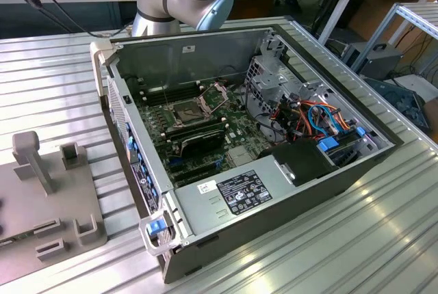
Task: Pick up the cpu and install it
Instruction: 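Reach for the cpu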
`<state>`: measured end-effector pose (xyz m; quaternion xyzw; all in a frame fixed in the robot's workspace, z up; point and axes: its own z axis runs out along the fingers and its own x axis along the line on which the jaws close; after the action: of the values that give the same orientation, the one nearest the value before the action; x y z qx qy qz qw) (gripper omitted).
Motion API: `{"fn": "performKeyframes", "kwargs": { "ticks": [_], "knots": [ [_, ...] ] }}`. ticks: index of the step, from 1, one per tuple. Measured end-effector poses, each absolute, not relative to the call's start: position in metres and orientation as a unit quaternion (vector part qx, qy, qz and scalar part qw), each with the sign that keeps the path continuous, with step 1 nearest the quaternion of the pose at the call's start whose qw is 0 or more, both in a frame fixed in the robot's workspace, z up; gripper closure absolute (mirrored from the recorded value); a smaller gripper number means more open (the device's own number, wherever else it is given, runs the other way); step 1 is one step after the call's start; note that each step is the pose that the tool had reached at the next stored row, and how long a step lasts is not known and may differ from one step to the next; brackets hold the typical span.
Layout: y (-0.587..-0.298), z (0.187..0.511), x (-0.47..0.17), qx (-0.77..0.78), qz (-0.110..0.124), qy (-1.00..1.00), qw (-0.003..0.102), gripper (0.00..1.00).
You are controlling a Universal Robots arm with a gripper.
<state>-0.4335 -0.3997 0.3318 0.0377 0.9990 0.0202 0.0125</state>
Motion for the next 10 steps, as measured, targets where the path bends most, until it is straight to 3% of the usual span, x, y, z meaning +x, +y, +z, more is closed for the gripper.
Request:
{"fn": "performKeyframes", "kwargs": {
  "ticks": [10],
  "knots": [
    [-0.4021, 0.3263, -0.4342, 0.038, 0.02, 0.999, 0.012, 0.89]
  ]
}}
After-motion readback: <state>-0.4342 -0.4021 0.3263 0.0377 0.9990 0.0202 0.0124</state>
